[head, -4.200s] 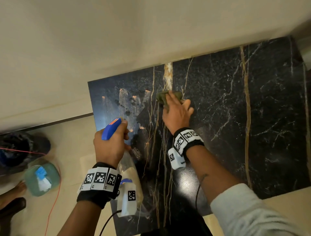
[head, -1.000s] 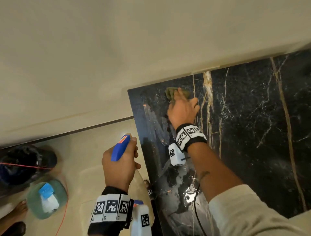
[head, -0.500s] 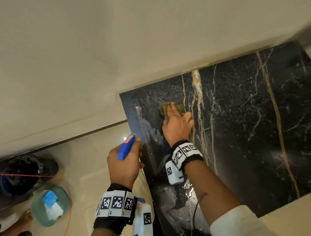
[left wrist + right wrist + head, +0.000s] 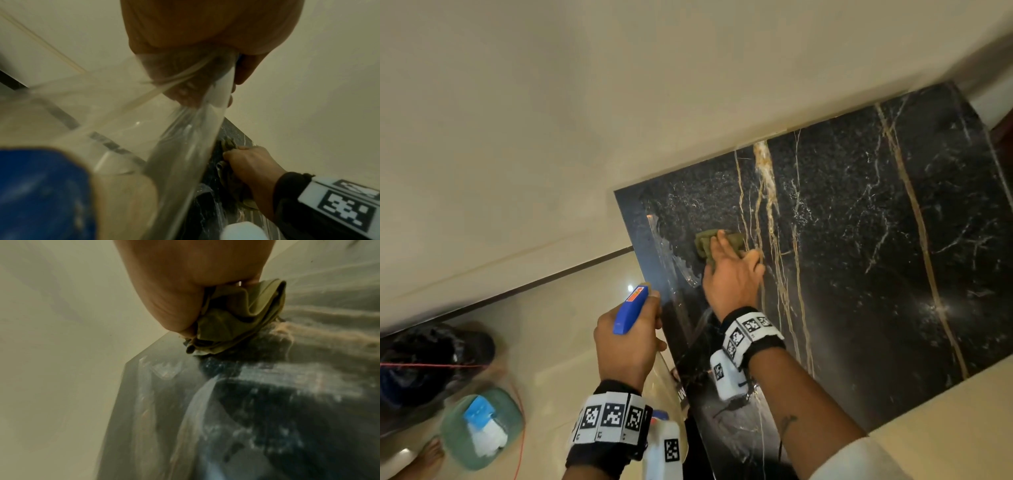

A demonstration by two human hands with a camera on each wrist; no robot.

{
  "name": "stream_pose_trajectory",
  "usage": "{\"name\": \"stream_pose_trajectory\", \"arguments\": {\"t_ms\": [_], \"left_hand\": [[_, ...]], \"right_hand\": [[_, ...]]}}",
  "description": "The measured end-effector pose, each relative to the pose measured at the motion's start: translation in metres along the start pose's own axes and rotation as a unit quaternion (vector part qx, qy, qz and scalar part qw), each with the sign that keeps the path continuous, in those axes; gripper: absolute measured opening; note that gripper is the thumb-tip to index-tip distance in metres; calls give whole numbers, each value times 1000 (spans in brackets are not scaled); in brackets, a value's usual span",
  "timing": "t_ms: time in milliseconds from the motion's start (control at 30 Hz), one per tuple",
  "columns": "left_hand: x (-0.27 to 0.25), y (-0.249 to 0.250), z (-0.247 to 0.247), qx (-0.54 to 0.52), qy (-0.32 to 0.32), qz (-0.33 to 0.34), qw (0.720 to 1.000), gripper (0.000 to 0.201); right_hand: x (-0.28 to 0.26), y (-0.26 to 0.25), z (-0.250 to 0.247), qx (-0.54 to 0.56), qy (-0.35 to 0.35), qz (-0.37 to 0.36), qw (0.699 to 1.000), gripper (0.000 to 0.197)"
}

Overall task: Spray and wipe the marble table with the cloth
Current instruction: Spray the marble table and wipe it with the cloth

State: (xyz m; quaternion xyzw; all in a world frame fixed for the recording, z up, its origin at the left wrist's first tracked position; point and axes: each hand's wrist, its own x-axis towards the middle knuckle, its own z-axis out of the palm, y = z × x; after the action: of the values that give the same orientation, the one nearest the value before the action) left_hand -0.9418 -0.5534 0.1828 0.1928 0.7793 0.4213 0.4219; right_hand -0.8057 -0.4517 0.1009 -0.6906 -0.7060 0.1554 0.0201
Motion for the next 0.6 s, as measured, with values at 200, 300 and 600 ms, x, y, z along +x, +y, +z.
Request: {"name": "stream_pose_trajectory", "arguments": {"t_ms": [200, 300, 600], "left_hand": [[-9, 0, 3, -2, -7, 2, 1000, 37], [-12, -3, -4, -6, -4, 2, 1000, 34], [-25, -15, 3, 17, -25, -9, 999, 37]], "right_hand": [[-37, 12, 9, -24, -26, -142, 989, 51], [-20, 42, -4, -16, -12, -43, 999, 52], [-76, 20, 14, -17, -29, -118, 992, 53]]}}
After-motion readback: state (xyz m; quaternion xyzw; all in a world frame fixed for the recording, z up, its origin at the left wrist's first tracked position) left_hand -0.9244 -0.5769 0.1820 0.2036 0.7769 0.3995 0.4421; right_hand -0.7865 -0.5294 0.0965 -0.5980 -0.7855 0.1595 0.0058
